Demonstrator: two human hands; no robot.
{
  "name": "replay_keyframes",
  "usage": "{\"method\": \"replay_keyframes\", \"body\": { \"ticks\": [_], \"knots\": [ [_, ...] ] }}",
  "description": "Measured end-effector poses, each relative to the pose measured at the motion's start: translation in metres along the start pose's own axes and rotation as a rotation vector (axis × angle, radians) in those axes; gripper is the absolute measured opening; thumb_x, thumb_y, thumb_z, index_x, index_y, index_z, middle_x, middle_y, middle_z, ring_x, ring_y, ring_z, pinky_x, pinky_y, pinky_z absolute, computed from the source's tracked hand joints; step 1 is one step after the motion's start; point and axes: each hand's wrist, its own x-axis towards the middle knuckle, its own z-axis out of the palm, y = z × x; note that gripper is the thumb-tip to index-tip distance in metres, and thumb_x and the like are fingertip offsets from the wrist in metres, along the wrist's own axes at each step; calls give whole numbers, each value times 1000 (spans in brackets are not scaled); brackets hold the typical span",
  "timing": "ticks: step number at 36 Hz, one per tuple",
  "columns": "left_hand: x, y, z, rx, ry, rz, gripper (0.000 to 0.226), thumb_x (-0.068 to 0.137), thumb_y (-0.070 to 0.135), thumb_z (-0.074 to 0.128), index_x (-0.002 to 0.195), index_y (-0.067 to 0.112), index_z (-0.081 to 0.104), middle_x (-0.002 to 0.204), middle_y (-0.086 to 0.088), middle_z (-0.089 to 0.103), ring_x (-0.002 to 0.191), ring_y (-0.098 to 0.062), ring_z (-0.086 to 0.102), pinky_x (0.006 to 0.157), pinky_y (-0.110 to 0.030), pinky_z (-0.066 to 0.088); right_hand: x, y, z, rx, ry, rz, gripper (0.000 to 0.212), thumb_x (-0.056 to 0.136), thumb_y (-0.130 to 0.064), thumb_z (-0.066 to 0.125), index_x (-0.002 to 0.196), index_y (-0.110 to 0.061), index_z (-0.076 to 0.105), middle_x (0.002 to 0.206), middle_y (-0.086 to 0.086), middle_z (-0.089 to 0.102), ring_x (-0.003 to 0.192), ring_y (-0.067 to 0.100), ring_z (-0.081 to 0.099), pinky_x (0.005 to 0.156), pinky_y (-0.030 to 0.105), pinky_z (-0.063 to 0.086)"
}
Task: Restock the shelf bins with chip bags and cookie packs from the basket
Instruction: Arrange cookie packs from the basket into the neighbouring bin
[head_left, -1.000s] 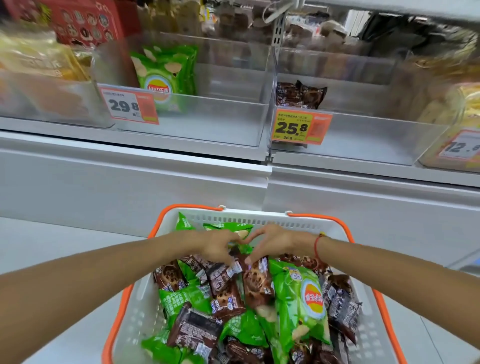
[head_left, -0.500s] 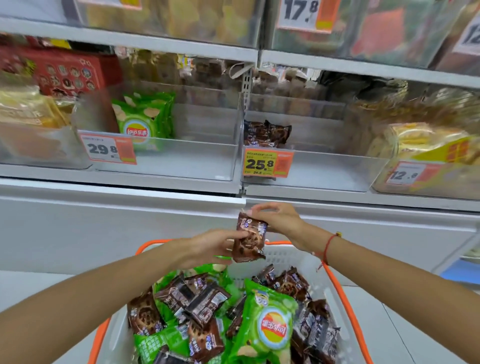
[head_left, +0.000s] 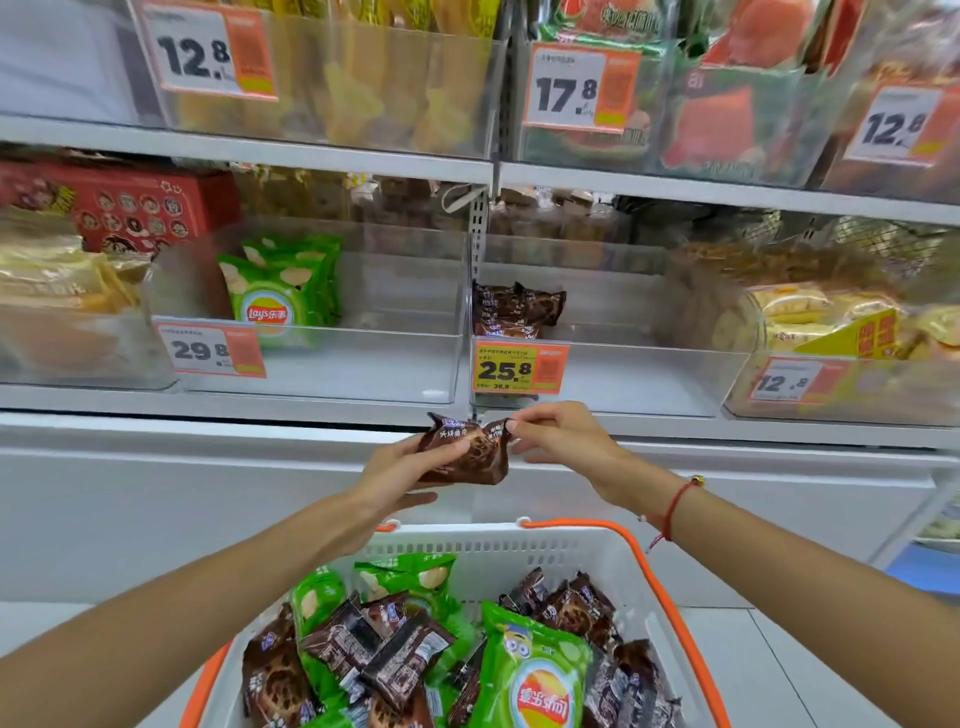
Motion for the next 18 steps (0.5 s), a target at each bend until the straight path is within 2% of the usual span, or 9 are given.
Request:
{"method": "replay_keyframes", "body": {
  "ticks": [2, 5, 8, 10, 13, 15, 18],
  "knots": [
    [2, 5, 0, 48, 22, 59, 31, 81, 41, 69, 106, 23, 65, 100, 0, 71, 93, -14, 68, 76, -26, 56, 1, -4, -1, -27, -15, -30, 9, 95, -9, 56, 88, -13, 60, 80, 1, 64, 69, 7, 61, 65, 15, 49],
    [4, 15, 4, 114, 57, 173, 18, 91, 38, 60, 94, 22, 69, 91, 2, 71, 81, -8, 68, 76, -24, 57, 3, -10, -5, -30, -35, -54, 16, 97, -7, 50, 84, -16, 52, 81, 2, 63, 71, 9, 60, 67, 18, 50],
    [5, 24, 8, 121, 90, 248, 22, 95, 38, 54, 88, 25, 70, 78, 14, 73, 75, 3, 67, 69, -6, 47, 3, -20, -12, -6, -26, -66, 8, 98, -8, 49, 91, -12, 52, 83, 5, 63, 71, 11, 61, 60, 14, 53],
    [6, 32, 12, 119, 138, 310, 27, 96, 38, 51, 84, 25, 70, 72, 18, 71, 68, 9, 64, 61, 0, 41, 2, -26, -15, 51, 6, -72, 9, 98, -8, 51, 90, -12, 53, 83, 6, 63, 68, 10, 62, 60, 17, 53],
    [7, 47, 19, 122, 215, 411, 29, 98, 35, 49, 86, 19, 70, 73, 14, 70, 64, 8, 62, 59, -2, 41, 3, -41, -22, 60, 81, -107, 10, 95, -11, 56, 86, -15, 58, 84, 7, 65, 67, 11, 63, 67, 21, 54],
    [8, 59, 22, 180, 243, 493, 29, 98, 36, 49, 92, 18, 71, 79, 10, 71, 70, 7, 64, 67, -8, 46, 5, -53, -30, 27, 108, -161, 3, 92, -19, 62, 89, -17, 63, 89, 6, 67, 71, 12, 64, 73, 23, 55],
    [14, 74, 21, 216, 263, 548, 26, 96, 40, 50, 95, 25, 71, 87, 9, 73, 84, -4, 67, 79, -22, 52, 7, -65, -38, -27, 48, -228, 24, 84, -31, 71, 106, -23, 64, 100, -1, 68, 89, 11, 66, 84, 26, 53]
  ]
}}
